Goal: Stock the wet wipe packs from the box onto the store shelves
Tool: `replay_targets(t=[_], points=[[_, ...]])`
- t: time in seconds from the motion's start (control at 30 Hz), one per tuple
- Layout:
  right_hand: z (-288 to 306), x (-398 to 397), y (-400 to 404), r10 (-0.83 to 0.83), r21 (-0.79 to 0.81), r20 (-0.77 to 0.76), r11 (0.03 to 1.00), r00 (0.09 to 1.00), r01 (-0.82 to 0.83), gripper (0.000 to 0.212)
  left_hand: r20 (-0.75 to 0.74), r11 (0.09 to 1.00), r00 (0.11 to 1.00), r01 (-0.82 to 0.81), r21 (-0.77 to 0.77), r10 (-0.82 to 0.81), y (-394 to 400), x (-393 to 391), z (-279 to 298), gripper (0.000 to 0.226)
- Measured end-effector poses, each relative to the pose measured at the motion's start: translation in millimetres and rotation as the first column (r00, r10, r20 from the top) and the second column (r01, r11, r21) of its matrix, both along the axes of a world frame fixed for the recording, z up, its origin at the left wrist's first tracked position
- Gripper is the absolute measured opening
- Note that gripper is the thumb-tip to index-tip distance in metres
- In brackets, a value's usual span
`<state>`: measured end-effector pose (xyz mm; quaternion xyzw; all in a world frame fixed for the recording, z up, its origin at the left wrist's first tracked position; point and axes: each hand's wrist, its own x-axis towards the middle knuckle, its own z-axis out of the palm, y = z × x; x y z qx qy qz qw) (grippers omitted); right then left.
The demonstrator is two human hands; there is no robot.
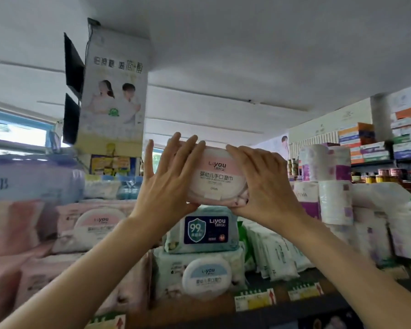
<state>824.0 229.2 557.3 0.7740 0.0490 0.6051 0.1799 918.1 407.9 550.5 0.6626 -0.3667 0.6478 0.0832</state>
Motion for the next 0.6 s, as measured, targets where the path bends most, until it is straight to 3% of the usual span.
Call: replay_targets(t=[0.23, 0.37, 0.6], points=[[9, 24, 21, 0.039, -0.092, 0.141, 0.995, 0.989, -0.026, 0.102, 0.094, 0.997, 0.993, -0.071, -0.011, 0.072, 36, 3, 22, 0.085], [9, 44, 51, 0.121, -0.131, 0.172, 0.986, 0.978, -0.099, 0.099, 0.062, 0.987, 0.985, -0.157, -0.019, 0.158, 70, 9, 21, 0.08], [-22, 101, 125, 0.26, -0.189, 0.084, 0.952, 0.962, -0.241, 0.09, -0.122, 0.936, 0.929, -0.352, -0.004, 0.349, 138, 35, -24, 0.107]])
